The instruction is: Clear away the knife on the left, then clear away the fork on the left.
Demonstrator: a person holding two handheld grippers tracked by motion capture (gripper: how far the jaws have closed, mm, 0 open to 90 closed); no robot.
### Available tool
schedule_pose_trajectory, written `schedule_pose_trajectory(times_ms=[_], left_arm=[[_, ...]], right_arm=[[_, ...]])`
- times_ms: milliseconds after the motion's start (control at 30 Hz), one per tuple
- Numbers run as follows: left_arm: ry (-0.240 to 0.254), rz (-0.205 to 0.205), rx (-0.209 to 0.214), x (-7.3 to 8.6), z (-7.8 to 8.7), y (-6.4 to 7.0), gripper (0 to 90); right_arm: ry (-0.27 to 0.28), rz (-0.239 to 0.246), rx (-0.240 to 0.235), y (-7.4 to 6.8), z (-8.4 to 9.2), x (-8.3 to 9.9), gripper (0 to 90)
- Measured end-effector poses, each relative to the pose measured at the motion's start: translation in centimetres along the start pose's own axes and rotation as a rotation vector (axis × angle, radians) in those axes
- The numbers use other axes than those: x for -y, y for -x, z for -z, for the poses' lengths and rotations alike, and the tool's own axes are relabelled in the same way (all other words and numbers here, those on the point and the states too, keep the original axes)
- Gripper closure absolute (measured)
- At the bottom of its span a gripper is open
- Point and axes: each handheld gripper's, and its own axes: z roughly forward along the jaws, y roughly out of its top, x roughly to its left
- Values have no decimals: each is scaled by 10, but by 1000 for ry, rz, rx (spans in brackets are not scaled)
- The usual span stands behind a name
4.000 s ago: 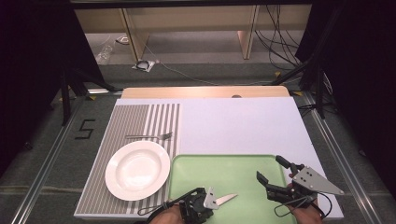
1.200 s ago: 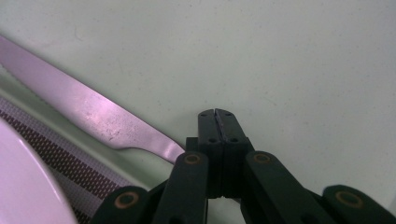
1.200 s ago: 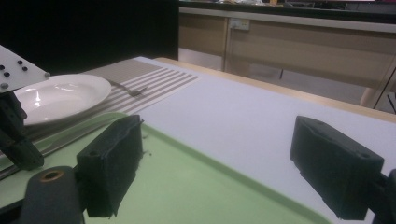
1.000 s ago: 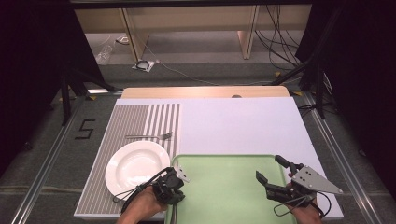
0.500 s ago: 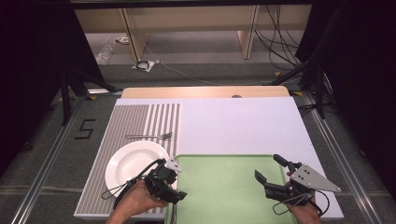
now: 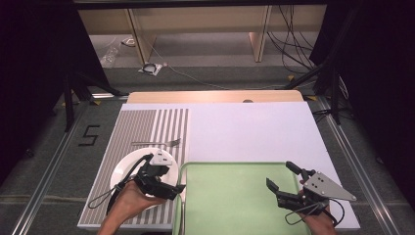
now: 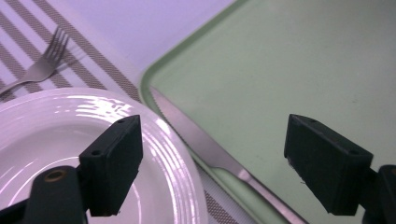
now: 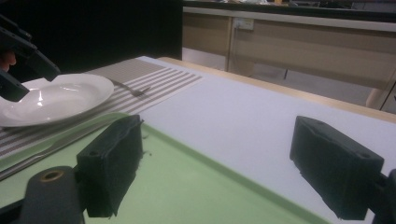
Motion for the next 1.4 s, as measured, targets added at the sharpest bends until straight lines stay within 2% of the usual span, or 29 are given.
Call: schedule_pose_trajectory(times_ms=[300,733,900,1000,1100,1267,1400], left_arm=[[41,33,-34,0,9,-12,183],[57,71,-66,2,15,-29,176],[83,90,-97,3,20,-40,176],[95,108,-133,4,22,-48,176],[99,132,-140,5,24,-55,177],[87,130,-160,1,24,-64,177],[59,104,-180,-8,22,-72,177]], right_arm=[[4,-2,5,1,2,0,178],[6,-2,1,1,2,1,178],[4,-2,9,0,5,1,178],[8,-5,13,1,6,1,178],[3,-4,12,1,6,1,178],[5,-7,12,1,5,1,178],[5,-10,13,1,6,1,178]])
